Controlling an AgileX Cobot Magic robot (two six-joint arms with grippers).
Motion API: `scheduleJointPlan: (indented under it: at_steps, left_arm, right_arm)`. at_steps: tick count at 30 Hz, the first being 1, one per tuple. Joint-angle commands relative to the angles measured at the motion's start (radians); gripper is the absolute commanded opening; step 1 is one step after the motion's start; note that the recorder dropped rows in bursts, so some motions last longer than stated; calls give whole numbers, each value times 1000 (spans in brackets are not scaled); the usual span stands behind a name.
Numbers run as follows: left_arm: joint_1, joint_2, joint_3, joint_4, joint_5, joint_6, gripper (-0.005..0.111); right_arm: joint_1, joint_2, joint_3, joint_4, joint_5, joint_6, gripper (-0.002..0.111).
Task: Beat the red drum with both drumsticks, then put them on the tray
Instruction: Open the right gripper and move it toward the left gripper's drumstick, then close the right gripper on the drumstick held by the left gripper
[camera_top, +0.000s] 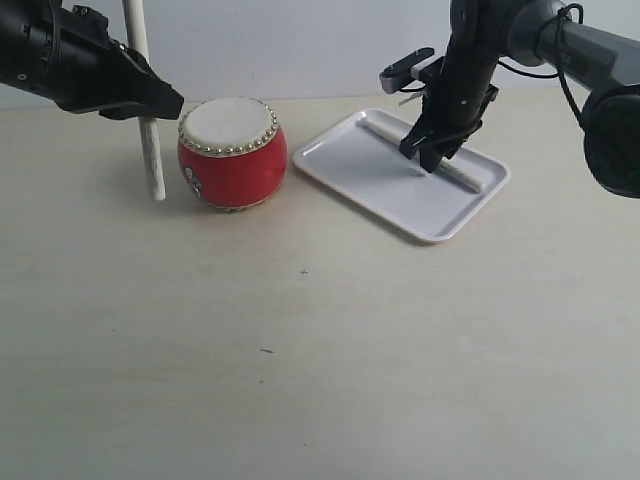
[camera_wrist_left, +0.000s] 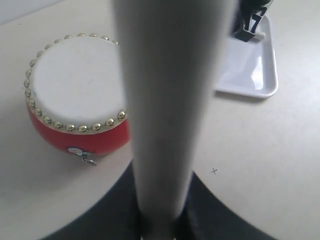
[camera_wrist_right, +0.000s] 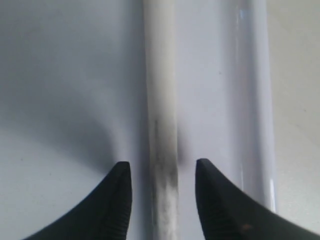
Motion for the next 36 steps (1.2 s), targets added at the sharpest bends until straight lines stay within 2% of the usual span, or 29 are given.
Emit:
scheduleJointPlan:
  at_steps: [1,6,10,13,16,21,29,36]
  left_arm:
    - [-5,-9,2,-16,-13,4,0]
    - [-5,-9,2,-26,-17,6,0]
    - [15,-9,31,-60,-61,38,0]
    - [103,-9,52,-205,-21,143,0]
    - [253,16,54,-490,178,382,0]
    - [346,102,85,-771,396,626,0]
    - [354,217,87,-928,476,687,0]
    - [356,228,87,-937,485,682,0]
  right_arm:
    - [-4,-42,-2,-10,-1,40,41]
    - [-4,-157,-2,69,-1,90,44]
    - [-4,-234,-2,352,-1,49,44]
    - [-2,-267,54,527,-1,-34,44]
    - [-2,-307,194,730,-1,-180,44]
    - [10,-325,321,921,-1,-322,44]
    - [109,-339,387,995,-1,-434,44]
    - [195,-382,387,995,-1,-511,44]
